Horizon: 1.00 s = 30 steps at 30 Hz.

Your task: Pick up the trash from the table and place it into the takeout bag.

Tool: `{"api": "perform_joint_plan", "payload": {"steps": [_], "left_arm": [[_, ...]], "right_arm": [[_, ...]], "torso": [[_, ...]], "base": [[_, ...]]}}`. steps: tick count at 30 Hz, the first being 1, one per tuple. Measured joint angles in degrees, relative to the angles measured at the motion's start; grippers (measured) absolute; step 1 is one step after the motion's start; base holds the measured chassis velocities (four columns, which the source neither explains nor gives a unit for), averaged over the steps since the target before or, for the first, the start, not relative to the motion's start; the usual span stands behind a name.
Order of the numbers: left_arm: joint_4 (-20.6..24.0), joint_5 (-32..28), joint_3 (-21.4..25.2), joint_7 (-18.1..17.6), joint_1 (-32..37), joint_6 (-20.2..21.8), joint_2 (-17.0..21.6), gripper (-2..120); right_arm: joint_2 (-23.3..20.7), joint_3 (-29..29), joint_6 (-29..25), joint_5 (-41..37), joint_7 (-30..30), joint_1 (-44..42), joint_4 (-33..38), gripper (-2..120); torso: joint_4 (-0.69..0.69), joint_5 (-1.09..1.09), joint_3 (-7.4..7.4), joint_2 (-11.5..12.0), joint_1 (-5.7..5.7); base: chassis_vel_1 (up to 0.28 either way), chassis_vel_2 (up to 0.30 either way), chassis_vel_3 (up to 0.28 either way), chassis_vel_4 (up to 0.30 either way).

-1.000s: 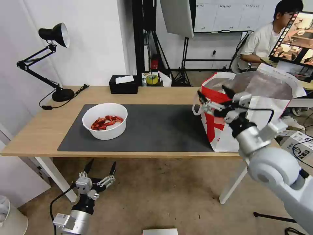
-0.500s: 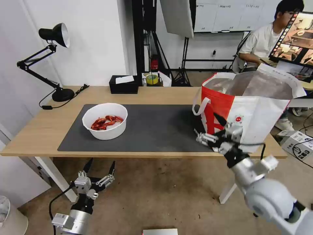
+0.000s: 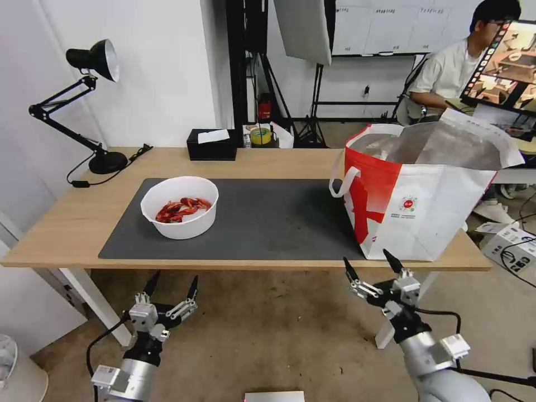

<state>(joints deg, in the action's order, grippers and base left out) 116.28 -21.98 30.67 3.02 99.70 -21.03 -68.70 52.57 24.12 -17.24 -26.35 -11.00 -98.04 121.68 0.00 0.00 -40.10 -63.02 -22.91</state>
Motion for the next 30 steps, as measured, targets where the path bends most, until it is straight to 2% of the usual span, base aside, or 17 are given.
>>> {"api": "perform_joint_plan", "payload": {"steps": [2,8,20,24,27,29,30], "left_arm": [[-0.02,-0.01,-0.07,0.02,-0.17,-0.01,0.22,100],[-0.06,-0.06,-0.24,0.03,-0.33,-0.01,0.38,100],[-0.10,-0.29,-0.12,0.11,-0.39,-0.01,0.51,100],[0.42,-1.88,0.35,-0.02,-1.78,0.79,2.23,100],[1.51,-4.33,1.20,-0.79,-4.25,2.77,4.46,100],[2.12,-7.21,1.73,-2.07,-7.40,4.69,7.59,100],[2.12,-7.21,1.73,-2.07,-7.40,4.69,7.59,100]], "right_arm": [[1.58,0.15,0.20,0.15,-0.29,-1.85,-0.16,100],[2.81,0.10,0.40,2.09,-1.36,-2.93,-0.79,100],[2.71,-0.62,1.66,0.98,-2.06,-2.29,-0.94,100],[2.68,-0.66,1.69,0.93,-2.05,-2.24,-0.94,100],[2.67,-0.67,1.70,0.91,-2.04,-2.21,-0.94,100],[2.65,-0.68,1.71,0.89,-2.03,-2.19,-0.94,100],[2.65,-0.68,1.71,0.89,-2.03,-2.19,-0.94,100]], "torso": [[-0.01,0.00,0.00,0.00,0.00],[0.00,0.00,0.00,0.00,0.00],[0.01,0.00,0.00,0.00,0.00],[0.01,0.00,0.00,0.00,0.00],[0.00,0.00,0.00,0.00,0.00],[-0.01,0.00,0.00,0.00,-0.01],[-0.01,0.00,0.00,0.00,-0.01]], "base": [[0.000,0.000,0.000,0.000],[0.000,0.000,0.000,0.000],[0.000,0.000,0.000,0.000],[0.000,0.000,0.000,0.000],[0.000,0.000,0.000,0.000],[0.000,0.000,0.000,0.000],[0.000,0.000,0.000,0.000]]}}
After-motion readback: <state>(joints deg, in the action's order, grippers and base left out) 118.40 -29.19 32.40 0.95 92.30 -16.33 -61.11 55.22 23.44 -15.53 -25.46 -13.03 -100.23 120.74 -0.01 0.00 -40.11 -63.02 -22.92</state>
